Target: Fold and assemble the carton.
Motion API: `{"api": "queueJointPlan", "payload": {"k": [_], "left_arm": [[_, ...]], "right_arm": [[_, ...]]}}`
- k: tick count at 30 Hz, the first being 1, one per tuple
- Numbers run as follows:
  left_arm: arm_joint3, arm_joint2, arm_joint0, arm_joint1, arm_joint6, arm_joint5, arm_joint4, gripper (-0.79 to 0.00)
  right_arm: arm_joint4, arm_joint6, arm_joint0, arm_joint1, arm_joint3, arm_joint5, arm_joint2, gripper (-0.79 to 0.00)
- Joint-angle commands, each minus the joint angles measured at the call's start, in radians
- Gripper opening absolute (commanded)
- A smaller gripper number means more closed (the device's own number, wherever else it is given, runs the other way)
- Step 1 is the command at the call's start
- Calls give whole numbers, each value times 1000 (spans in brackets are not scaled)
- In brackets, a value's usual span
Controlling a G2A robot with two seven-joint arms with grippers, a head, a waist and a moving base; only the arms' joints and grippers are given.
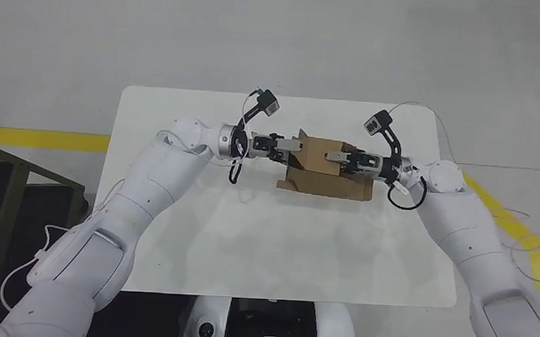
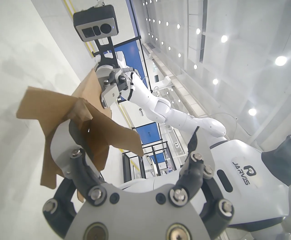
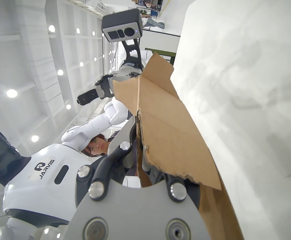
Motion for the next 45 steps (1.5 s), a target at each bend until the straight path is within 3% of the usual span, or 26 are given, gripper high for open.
{"api": "queueJointPlan", "payload": {"k": [1, 18, 28, 45], "left_arm": [[-1, 4, -1, -2, -3, 3, 0, 0], [-16, 16, -2, -16, -14, 15, -5, 0], [-29, 55, -11, -38, -31, 31, -21, 0], [45, 97, -46, -78, -37, 37, -40, 0]], "right_arm": [[4, -8, 1, -1, 10, -8, 6, -785], [13, -54, 2, -11, 85, -54, 52, -785], [14, -66, 9, -24, 119, -61, 65, -785], [5, -67, 7, -40, 120, -55, 87, -785]]}}
